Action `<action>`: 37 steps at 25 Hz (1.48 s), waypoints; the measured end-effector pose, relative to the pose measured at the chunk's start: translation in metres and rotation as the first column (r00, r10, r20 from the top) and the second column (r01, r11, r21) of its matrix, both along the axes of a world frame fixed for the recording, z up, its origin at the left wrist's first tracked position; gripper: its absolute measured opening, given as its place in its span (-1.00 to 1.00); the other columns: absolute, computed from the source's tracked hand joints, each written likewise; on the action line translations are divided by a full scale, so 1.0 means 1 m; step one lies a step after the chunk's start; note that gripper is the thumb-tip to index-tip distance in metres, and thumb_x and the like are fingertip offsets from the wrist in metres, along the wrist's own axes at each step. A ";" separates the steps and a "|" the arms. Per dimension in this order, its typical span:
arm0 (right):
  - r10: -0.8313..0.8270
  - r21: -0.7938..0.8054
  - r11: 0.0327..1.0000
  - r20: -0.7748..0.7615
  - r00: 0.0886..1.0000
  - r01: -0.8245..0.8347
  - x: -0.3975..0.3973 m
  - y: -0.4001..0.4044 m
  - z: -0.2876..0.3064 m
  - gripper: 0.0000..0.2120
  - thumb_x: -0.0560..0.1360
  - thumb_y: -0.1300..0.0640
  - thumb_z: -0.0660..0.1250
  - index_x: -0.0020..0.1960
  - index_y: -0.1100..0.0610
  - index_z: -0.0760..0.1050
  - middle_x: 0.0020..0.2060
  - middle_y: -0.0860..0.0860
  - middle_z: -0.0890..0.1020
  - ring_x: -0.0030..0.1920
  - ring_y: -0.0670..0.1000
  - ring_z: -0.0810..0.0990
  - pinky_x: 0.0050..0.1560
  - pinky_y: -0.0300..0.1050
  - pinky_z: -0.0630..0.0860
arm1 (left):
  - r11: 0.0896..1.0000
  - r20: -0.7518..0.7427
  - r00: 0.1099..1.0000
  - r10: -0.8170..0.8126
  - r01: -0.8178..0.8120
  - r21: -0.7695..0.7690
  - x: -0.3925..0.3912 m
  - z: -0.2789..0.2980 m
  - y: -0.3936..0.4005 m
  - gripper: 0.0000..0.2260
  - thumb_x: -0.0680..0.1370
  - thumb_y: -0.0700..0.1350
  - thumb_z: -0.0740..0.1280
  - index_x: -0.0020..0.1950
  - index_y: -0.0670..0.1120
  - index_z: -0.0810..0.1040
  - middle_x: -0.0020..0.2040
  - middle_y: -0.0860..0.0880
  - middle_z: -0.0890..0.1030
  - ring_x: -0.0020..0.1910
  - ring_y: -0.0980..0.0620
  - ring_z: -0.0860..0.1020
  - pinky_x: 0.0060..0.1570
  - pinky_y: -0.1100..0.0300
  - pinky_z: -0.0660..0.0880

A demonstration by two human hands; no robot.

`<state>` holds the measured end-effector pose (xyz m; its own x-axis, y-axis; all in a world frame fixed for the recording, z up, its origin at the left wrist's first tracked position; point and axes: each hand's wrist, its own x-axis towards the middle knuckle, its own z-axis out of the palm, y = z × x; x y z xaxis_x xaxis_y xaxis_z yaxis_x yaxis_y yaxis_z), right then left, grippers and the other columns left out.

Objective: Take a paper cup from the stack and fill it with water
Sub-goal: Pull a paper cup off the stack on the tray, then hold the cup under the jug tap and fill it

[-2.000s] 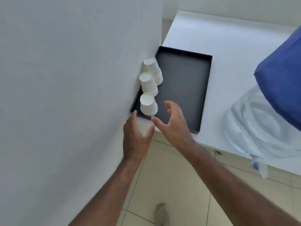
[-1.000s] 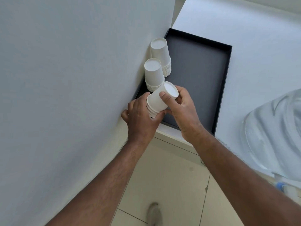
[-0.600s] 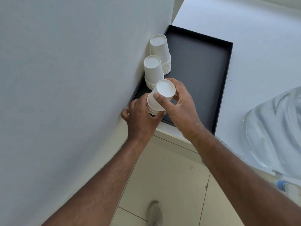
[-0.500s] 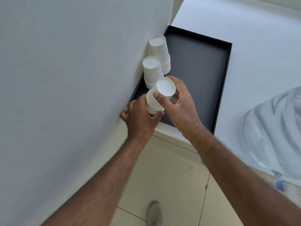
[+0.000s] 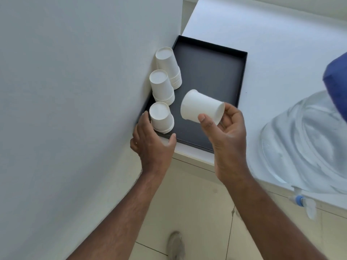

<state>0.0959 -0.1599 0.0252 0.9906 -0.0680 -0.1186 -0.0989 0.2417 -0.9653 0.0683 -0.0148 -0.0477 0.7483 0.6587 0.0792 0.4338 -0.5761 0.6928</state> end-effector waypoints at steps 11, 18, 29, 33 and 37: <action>0.000 0.046 0.999 -0.243 0.970 0.012 -0.131 -0.107 -0.013 -0.50 0.41 0.22 0.59 0.27 -0.01 0.49 0.23 0.05 0.74 0.21 -0.01 0.73 0.09 -0.22 0.66 | 0.391 0.182 0.914 -0.364 0.327 -0.860 -0.065 0.068 -0.111 -0.33 0.36 0.30 0.45 0.39 0.03 0.52 0.15 0.00 0.70 0.03 0.14 0.65 -0.04 0.27 0.56; -0.042 -0.423 0.903 -0.250 0.967 -0.070 -0.184 -0.165 -0.019 -0.36 0.30 -0.15 0.61 0.29 -0.26 0.42 0.27 -0.20 0.61 0.27 -0.17 0.63 0.15 -0.29 0.59 | 0.467 0.032 0.706 -0.708 0.501 -0.729 -0.100 0.066 -0.159 -0.42 0.35 0.16 0.55 0.35 0.20 0.54 0.17 0.22 0.65 0.18 0.23 0.60 0.12 0.25 0.61; -0.296 -0.547 0.834 -0.329 0.897 0.074 -0.232 -0.233 -0.071 -0.39 0.31 -0.09 0.56 0.32 -0.18 0.46 0.21 -0.19 0.59 0.28 0.02 0.59 0.26 0.15 0.62 | 0.563 -0.087 0.619 -0.780 0.636 -0.527 -0.121 0.049 -0.244 -0.67 0.50 0.18 0.44 0.25 0.27 0.52 0.17 0.26 0.57 0.10 0.26 0.52 0.02 0.26 0.48; -0.325 -0.543 0.838 -0.412 0.851 0.057 -0.210 -0.245 -0.100 -0.42 0.31 0.04 0.56 0.27 -0.09 0.43 0.16 -0.21 0.48 0.30 0.05 0.51 0.34 0.14 0.55 | 0.622 -0.121 0.617 -0.777 0.724 -0.298 -0.107 0.041 -0.259 -0.57 0.53 0.01 0.47 0.38 0.12 0.48 0.23 0.18 0.51 0.17 0.13 0.49 0.17 0.16 0.51; -0.321 -0.576 0.816 -0.380 0.868 0.049 -0.170 -0.250 -0.118 -0.43 0.36 0.03 0.63 0.29 0.07 0.50 0.17 -0.01 0.58 0.27 0.11 0.53 0.30 0.17 0.55 | 0.528 -0.117 0.518 -0.847 0.845 -0.086 -0.088 0.037 -0.269 -0.44 0.50 -0.05 0.52 0.44 0.08 0.40 0.35 0.11 0.45 0.32 0.09 0.42 0.24 0.19 0.45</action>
<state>-0.0738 -0.4097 -0.0923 0.7975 -0.4302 -0.4230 -0.5516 -0.2359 -0.8001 -0.0202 -0.2842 -0.0111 0.9545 -0.2907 -0.0662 -0.1687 -0.7097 0.6840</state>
